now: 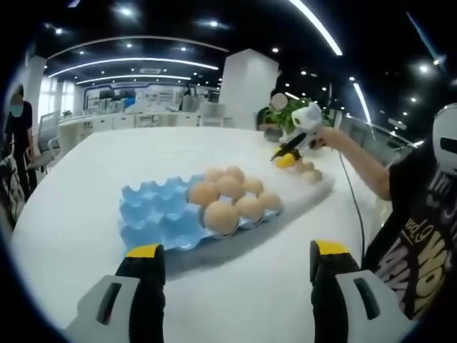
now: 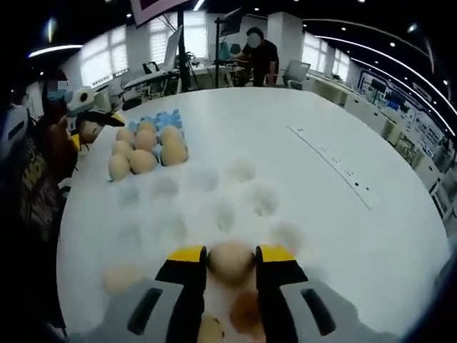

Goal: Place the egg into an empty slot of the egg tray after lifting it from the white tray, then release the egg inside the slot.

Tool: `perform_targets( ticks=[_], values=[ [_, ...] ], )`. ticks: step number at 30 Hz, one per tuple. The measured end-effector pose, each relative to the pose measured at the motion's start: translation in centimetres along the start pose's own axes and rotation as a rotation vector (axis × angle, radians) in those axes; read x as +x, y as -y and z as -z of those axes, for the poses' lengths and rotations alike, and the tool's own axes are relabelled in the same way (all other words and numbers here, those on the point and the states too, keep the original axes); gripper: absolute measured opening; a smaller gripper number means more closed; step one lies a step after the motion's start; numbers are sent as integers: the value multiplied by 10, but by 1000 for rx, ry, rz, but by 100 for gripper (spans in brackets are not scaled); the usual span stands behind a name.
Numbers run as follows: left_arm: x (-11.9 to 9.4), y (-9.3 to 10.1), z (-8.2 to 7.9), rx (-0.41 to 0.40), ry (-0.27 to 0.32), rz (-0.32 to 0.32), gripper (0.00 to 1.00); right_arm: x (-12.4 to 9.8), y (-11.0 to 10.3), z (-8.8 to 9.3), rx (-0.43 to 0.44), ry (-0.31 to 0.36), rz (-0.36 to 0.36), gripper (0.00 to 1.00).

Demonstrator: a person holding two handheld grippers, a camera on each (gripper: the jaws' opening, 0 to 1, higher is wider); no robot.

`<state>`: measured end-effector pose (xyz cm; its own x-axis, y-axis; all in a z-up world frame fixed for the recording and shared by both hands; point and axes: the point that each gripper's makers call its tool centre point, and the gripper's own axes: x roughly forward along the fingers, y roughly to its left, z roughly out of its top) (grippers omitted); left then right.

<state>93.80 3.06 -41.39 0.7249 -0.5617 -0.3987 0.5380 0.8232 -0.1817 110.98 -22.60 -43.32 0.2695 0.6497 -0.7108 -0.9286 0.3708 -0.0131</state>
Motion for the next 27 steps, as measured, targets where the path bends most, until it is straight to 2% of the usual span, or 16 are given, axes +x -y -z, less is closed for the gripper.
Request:
perform_targets(
  ticks=[6, 9, 15, 20, 25, 27],
  values=[
    [3, 1, -1, -1, 2, 5, 85, 5, -12, 0, 37, 5, -5, 28],
    [5, 2, -2, -3, 9, 8, 85, 3, -1, 1, 36, 11, -9, 28],
    [2, 4, -4, 1, 14, 9, 85, 0, 0, 0, 39, 46, -1, 27],
    [-3, -1, -3, -4, 13, -14, 85, -3, 1, -1, 99, 96, -10, 27],
    [-3, 0, -3, -5, 15, -14, 85, -4, 2, -2, 106, 103, -11, 27],
    [-2, 1, -2, -5, 15, -9, 85, -10, 6, -7, 125, 130, -16, 27]
  ],
)
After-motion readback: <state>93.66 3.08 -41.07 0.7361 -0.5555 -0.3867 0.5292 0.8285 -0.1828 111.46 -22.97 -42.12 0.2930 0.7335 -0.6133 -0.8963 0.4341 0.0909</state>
